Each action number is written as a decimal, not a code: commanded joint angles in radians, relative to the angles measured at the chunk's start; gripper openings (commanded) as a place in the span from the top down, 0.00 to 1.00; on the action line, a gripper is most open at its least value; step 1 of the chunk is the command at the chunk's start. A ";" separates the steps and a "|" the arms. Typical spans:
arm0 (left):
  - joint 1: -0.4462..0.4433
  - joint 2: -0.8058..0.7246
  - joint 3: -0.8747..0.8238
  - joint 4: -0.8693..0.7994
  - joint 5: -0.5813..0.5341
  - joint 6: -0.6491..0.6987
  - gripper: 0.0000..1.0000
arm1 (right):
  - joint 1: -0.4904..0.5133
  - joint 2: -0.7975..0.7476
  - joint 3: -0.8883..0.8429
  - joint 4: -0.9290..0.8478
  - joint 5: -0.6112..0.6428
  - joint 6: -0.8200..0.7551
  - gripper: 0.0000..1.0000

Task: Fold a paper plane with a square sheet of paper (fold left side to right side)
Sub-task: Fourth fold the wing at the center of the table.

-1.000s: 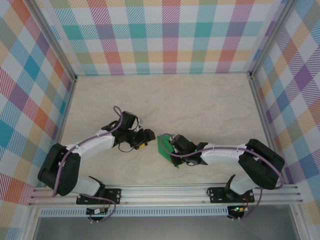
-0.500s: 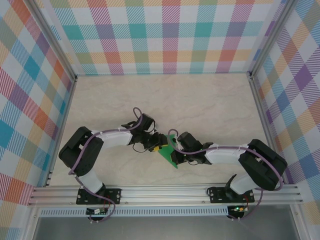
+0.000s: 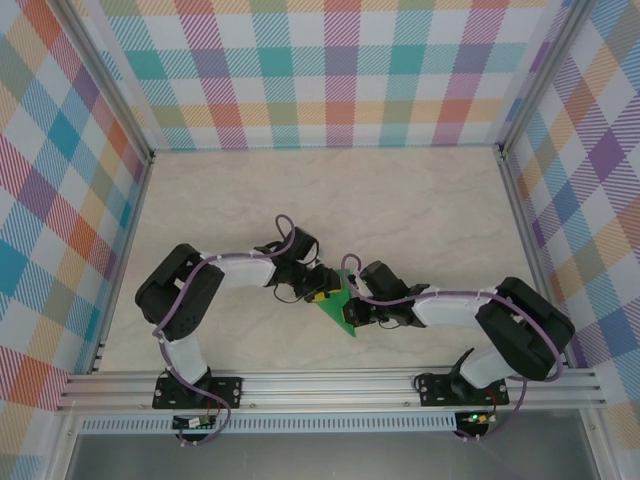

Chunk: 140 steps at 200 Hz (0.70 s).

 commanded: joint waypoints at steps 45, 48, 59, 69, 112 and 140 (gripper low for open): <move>-0.011 0.043 0.025 -0.051 -0.037 0.006 0.57 | -0.006 0.029 -0.004 -0.005 -0.033 0.017 0.84; -0.011 0.043 0.025 -0.055 -0.039 0.008 0.57 | -0.007 0.029 -0.004 -0.004 -0.034 0.017 0.84; -0.012 0.047 0.026 -0.066 -0.045 0.012 0.57 | -0.008 0.026 -0.003 -0.003 -0.038 0.022 0.81; -0.012 0.050 0.028 -0.077 -0.049 0.015 0.57 | -0.010 0.023 -0.001 -0.004 -0.044 0.025 0.79; -0.011 0.059 0.033 -0.100 -0.057 0.020 0.58 | -0.014 0.004 0.018 -0.028 -0.048 0.028 0.74; -0.012 0.063 0.036 -0.110 -0.062 0.023 0.58 | -0.022 -0.039 0.016 -0.046 -0.046 0.028 0.72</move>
